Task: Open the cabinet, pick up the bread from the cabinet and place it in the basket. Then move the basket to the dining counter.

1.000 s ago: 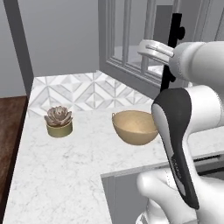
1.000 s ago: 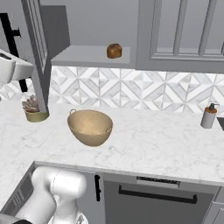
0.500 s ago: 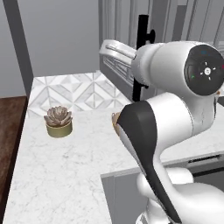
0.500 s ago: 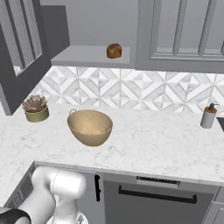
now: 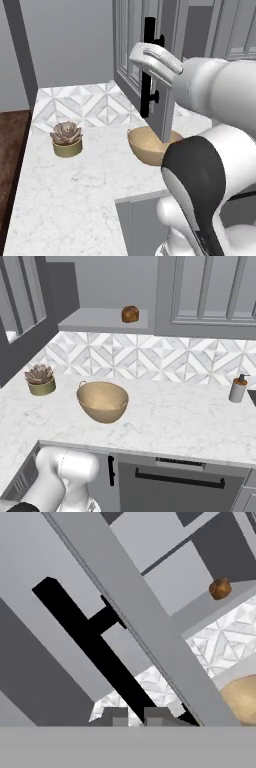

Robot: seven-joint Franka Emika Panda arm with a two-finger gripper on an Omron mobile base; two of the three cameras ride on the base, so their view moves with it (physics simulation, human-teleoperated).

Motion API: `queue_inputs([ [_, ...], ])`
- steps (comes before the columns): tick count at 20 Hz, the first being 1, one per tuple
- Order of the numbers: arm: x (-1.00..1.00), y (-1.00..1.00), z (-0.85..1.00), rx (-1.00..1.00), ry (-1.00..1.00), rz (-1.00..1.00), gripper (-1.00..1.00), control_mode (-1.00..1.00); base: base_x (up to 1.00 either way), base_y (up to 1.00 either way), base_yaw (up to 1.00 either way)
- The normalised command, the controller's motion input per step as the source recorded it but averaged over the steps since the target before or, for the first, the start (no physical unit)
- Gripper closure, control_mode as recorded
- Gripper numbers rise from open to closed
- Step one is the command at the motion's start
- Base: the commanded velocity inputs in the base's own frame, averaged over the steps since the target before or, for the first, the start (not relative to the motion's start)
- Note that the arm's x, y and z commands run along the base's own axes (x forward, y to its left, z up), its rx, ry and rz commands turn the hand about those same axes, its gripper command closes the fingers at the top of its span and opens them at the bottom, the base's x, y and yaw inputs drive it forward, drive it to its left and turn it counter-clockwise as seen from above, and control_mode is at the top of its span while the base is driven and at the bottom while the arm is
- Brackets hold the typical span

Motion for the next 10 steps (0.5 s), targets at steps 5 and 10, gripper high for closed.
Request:
queue_inputs([
  [5,-0.97,0.31,-0.33,0.2,-0.25,0.24,1.0,-1.0,0.0,0.0,0.0],
  [10,-0.58,-0.34,0.12,0.29,-0.21,0.19,1.0,-1.0,0.0,0.0,0.0],
])
